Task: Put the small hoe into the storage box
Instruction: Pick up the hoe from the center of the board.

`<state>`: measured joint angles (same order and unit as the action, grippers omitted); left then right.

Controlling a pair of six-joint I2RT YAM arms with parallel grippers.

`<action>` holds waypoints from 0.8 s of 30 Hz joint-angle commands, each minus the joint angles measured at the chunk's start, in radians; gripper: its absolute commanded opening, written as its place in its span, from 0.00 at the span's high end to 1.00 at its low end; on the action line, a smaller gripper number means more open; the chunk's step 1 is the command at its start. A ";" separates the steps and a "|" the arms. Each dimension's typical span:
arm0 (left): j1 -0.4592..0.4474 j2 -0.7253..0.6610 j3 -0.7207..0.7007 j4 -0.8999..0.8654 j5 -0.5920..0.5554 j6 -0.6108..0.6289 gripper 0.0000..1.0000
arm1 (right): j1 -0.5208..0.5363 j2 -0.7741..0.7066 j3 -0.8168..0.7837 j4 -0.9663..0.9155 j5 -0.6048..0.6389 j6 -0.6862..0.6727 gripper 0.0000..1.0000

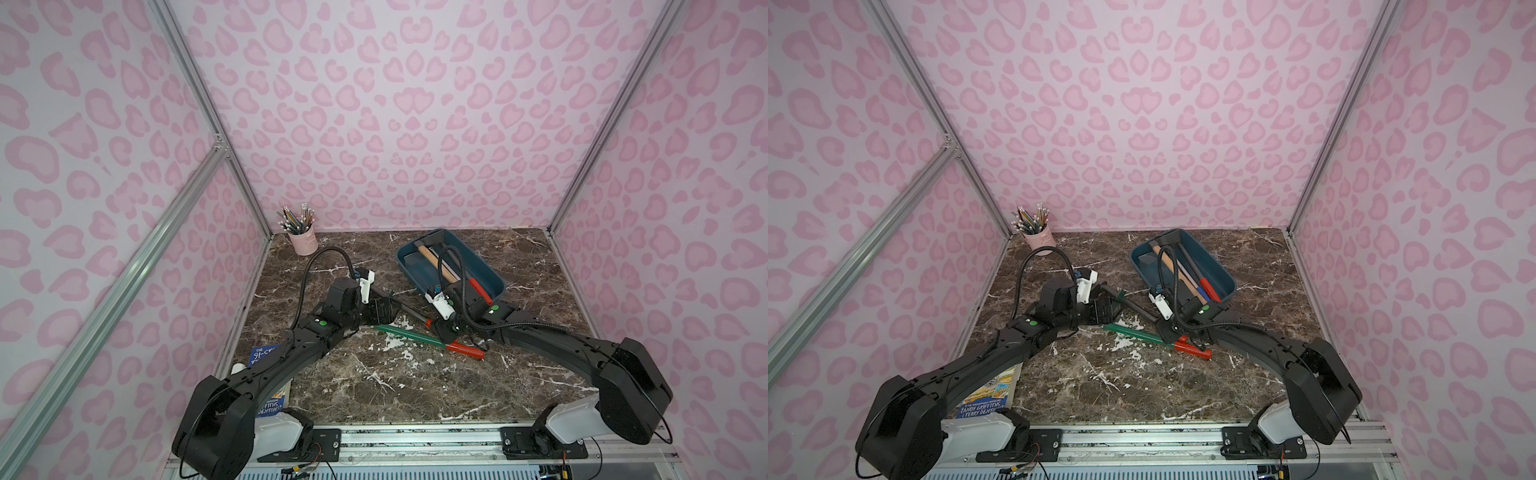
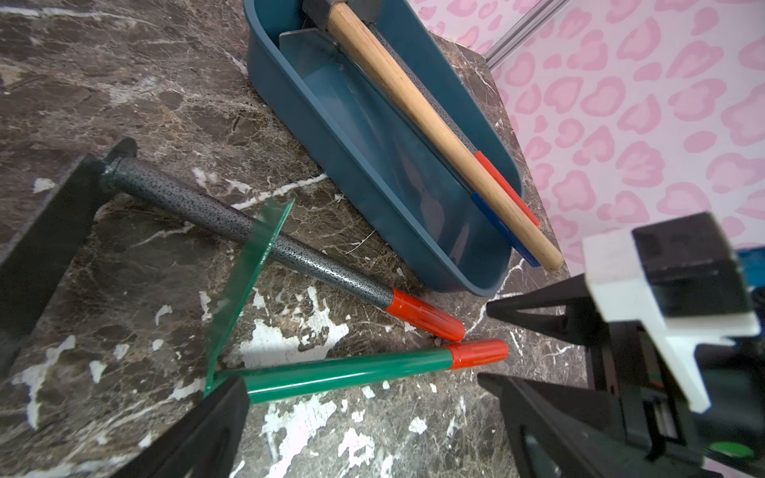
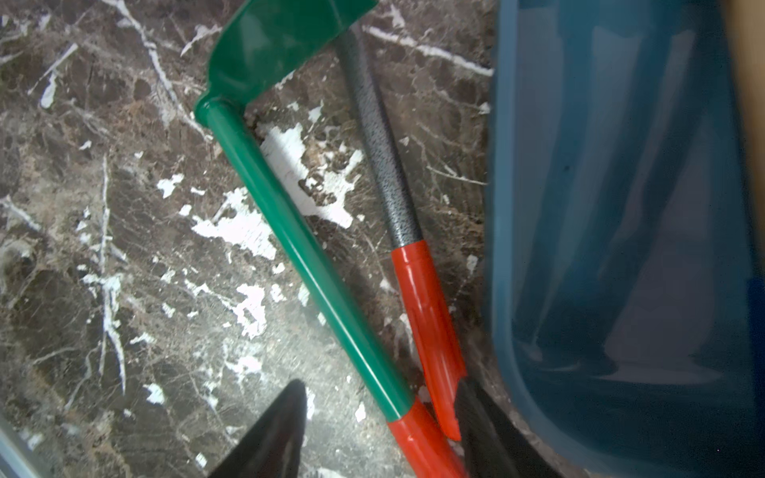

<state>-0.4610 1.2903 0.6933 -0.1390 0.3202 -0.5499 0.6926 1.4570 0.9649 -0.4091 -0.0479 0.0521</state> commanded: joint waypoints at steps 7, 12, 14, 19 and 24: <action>0.001 0.003 0.012 0.017 -0.022 -0.004 0.01 | 0.045 0.046 -0.028 0.039 -0.064 -0.007 0.43; 0.000 0.001 0.009 0.014 -0.024 -0.004 0.01 | 0.060 0.081 -0.028 0.057 -0.056 -0.021 0.45; 0.000 0.001 0.008 0.012 -0.024 -0.004 0.01 | 0.061 0.096 -0.021 0.061 -0.051 -0.029 0.45; 0.000 -0.005 0.007 0.003 -0.028 0.007 0.02 | 0.061 0.129 -0.012 0.073 -0.046 -0.046 0.45; 0.000 -0.011 0.006 -0.008 -0.028 0.016 0.02 | 0.061 0.168 0.003 0.085 -0.028 -0.064 0.46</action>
<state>-0.4610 1.2865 0.6994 -0.1493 0.3019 -0.5491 0.7525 1.6115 0.9489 -0.3538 -0.0963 0.0059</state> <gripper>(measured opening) 0.985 0.542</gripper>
